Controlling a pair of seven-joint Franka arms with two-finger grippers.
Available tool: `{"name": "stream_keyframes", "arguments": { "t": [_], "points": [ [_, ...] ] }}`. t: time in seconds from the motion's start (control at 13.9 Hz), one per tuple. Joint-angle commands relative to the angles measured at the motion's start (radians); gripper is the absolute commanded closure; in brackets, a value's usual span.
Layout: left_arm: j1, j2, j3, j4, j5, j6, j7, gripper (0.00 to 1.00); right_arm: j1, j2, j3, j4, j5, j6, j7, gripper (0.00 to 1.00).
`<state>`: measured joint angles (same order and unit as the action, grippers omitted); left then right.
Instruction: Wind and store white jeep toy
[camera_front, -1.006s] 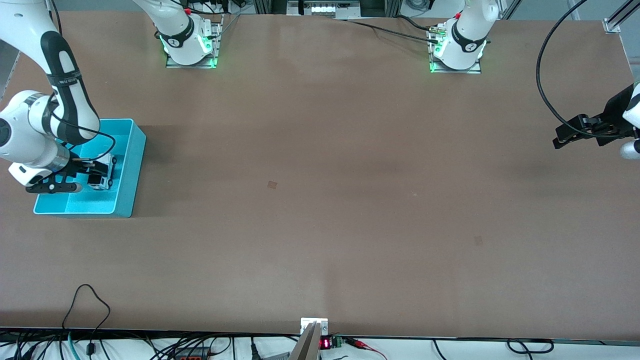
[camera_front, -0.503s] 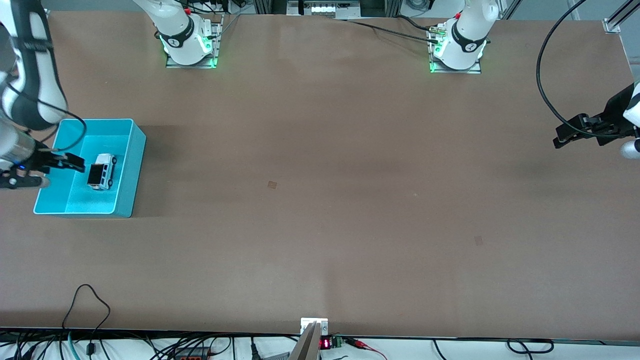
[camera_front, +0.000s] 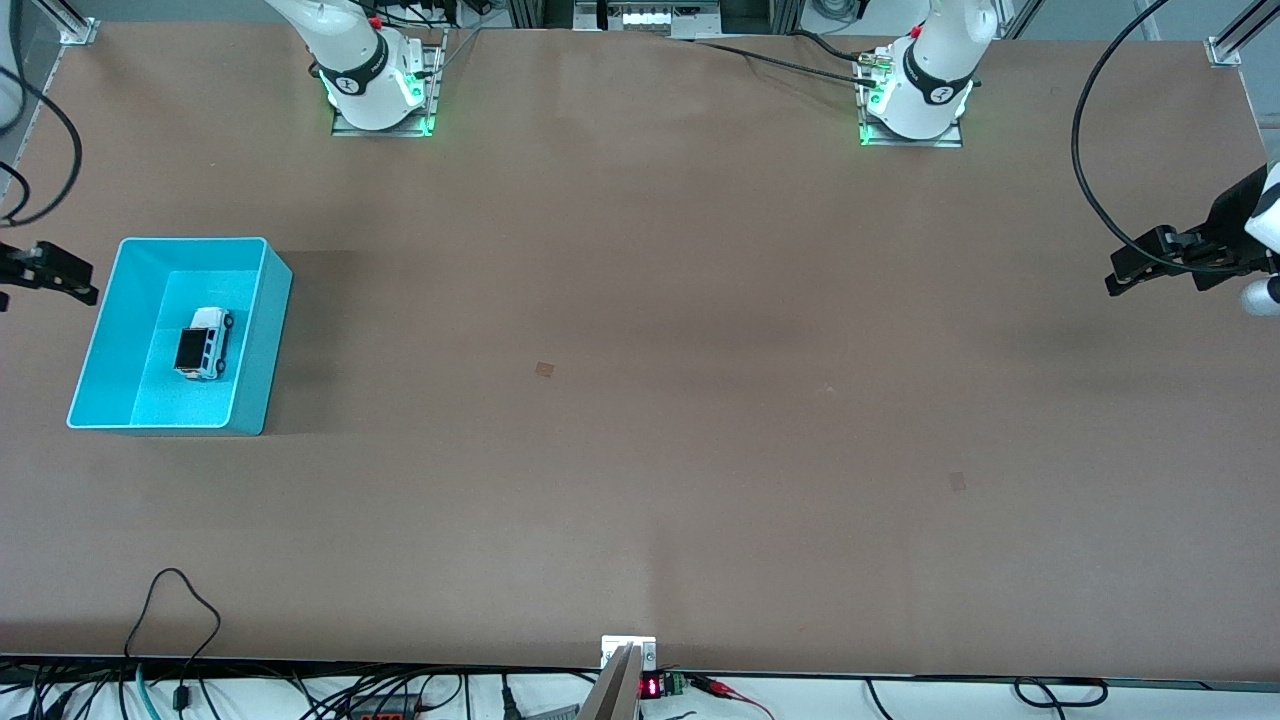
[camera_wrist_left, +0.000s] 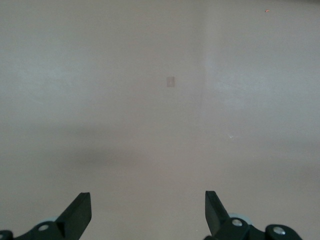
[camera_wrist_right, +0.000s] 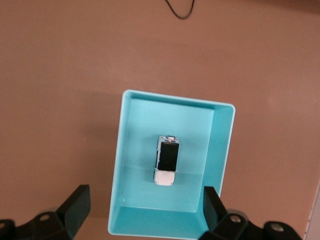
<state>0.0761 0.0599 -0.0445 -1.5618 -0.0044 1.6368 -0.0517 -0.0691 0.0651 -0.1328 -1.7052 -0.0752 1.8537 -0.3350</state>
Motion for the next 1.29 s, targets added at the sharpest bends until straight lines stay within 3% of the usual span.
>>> {"name": "stream_keyframes", "arguments": {
  "t": [0.0,0.22,0.65,1.22],
  "points": [
    [0.007,-0.012,-0.005,-0.003,-0.009,-0.008,0.019,0.00,0.018,-0.017,0.013,0.085,0.017,-0.086,-0.001,0.00],
    [0.011,-0.014,-0.005,-0.003,-0.011,-0.009,0.019,0.00,0.040,-0.039,0.015,0.126,0.095,-0.200,0.030,0.00],
    [0.011,-0.014,-0.005,-0.003,-0.011,-0.009,0.021,0.00,0.111,-0.013,0.038,0.164,0.077,-0.309,0.095,0.00],
    [0.011,-0.014,-0.003,-0.003,-0.011,-0.009,0.021,0.00,0.127,0.010,0.044,0.157,0.057,-0.292,0.182,0.00]
  ]
}}
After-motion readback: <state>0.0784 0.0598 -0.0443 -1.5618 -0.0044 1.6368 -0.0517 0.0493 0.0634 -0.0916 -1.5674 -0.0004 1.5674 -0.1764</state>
